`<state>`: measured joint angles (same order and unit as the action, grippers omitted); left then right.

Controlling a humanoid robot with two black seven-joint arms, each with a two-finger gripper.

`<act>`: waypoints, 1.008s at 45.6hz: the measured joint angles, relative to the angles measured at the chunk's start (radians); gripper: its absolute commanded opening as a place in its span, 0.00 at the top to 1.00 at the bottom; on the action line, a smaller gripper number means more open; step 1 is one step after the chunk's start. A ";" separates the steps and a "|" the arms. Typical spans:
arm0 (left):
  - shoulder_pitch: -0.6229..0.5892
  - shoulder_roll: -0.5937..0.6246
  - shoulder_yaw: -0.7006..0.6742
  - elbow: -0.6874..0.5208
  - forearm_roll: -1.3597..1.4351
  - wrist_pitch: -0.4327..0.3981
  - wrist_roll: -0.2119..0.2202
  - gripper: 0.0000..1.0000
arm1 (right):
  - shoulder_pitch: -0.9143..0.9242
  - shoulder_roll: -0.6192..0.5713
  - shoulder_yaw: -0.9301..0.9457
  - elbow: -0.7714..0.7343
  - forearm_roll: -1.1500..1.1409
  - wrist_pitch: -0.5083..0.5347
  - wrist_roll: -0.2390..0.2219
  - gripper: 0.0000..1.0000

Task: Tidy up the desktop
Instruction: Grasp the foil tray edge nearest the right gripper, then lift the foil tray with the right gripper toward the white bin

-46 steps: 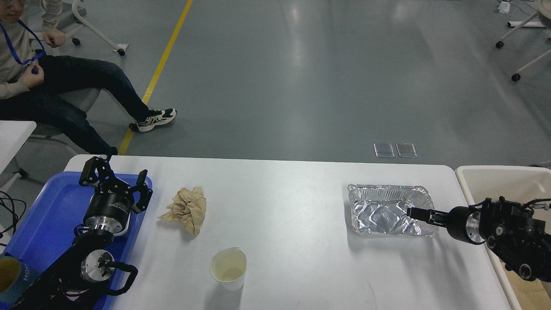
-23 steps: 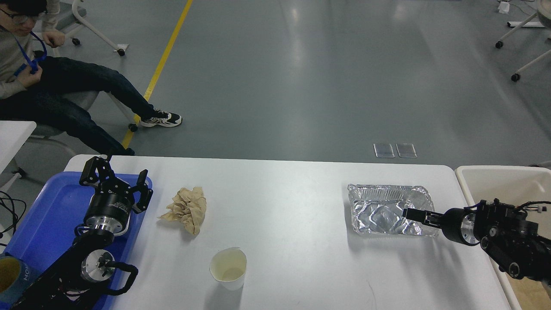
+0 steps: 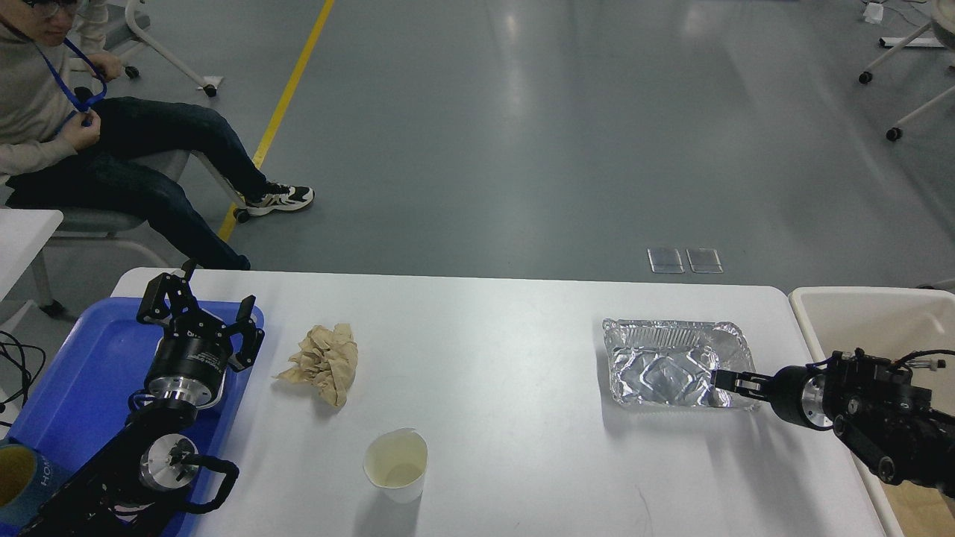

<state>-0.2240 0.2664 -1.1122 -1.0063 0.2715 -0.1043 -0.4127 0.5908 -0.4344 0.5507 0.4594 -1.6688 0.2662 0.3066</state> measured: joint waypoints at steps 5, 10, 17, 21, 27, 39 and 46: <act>0.000 -0.003 0.000 0.000 0.000 0.000 0.000 0.04 | 0.000 -0.001 -0.001 -0.004 0.012 0.004 0.001 1.00; 0.000 -0.007 0.000 0.000 0.000 0.000 0.000 0.04 | 0.000 -0.001 -0.022 -0.003 0.019 0.006 0.003 1.00; -0.001 -0.008 0.000 0.009 0.000 0.000 0.000 0.04 | 0.001 0.007 -0.047 -0.002 0.035 0.006 0.006 1.00; -0.003 -0.008 0.000 0.019 0.000 -0.001 0.000 0.04 | 0.011 0.007 -0.050 -0.001 0.052 0.006 0.009 1.00; -0.005 -0.008 0.000 0.023 0.000 -0.007 0.000 0.04 | 0.028 -0.005 -0.062 0.000 0.084 0.009 0.023 1.00; -0.009 -0.009 0.000 0.023 0.000 -0.007 0.001 0.04 | 0.067 -0.056 -0.087 0.029 0.153 0.041 0.046 1.00; -0.018 -0.010 0.000 0.023 0.000 -0.006 0.002 0.04 | 0.064 -0.161 -0.092 0.145 0.205 0.058 0.042 1.00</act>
<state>-0.2417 0.2561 -1.1122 -0.9832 0.2716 -0.1108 -0.4111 0.6550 -0.5952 0.4591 0.6039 -1.4635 0.3245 0.3486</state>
